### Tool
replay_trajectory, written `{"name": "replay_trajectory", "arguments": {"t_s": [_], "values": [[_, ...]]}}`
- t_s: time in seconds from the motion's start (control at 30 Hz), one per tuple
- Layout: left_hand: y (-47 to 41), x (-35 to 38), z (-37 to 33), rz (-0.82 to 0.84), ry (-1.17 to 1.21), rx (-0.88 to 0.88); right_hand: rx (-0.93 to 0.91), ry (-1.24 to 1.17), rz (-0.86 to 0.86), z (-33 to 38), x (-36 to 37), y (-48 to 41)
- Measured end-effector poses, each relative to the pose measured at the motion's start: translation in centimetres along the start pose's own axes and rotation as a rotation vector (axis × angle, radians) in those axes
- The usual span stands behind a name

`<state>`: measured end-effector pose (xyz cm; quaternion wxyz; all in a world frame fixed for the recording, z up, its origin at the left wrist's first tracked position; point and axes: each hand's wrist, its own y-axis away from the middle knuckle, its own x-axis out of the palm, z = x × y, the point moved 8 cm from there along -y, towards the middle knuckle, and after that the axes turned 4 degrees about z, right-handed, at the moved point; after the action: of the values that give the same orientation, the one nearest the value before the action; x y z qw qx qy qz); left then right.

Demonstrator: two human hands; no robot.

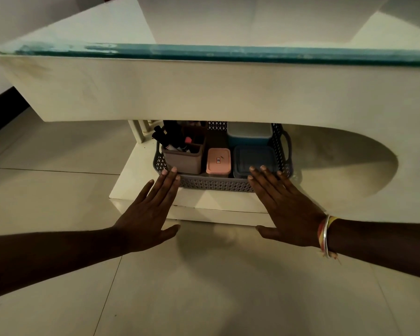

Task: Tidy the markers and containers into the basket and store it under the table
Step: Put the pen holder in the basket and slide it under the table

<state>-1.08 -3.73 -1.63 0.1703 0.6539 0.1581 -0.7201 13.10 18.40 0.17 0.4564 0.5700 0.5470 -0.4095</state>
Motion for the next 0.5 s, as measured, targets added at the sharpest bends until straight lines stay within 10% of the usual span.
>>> {"name": "replay_trajectory", "arguments": {"t_s": [0.5], "values": [[-0.46, -0.51, -0.27, -0.025, -0.016, 0.024, -0.01, -0.012, -0.028, 0.08, 0.03, -0.33]]}}
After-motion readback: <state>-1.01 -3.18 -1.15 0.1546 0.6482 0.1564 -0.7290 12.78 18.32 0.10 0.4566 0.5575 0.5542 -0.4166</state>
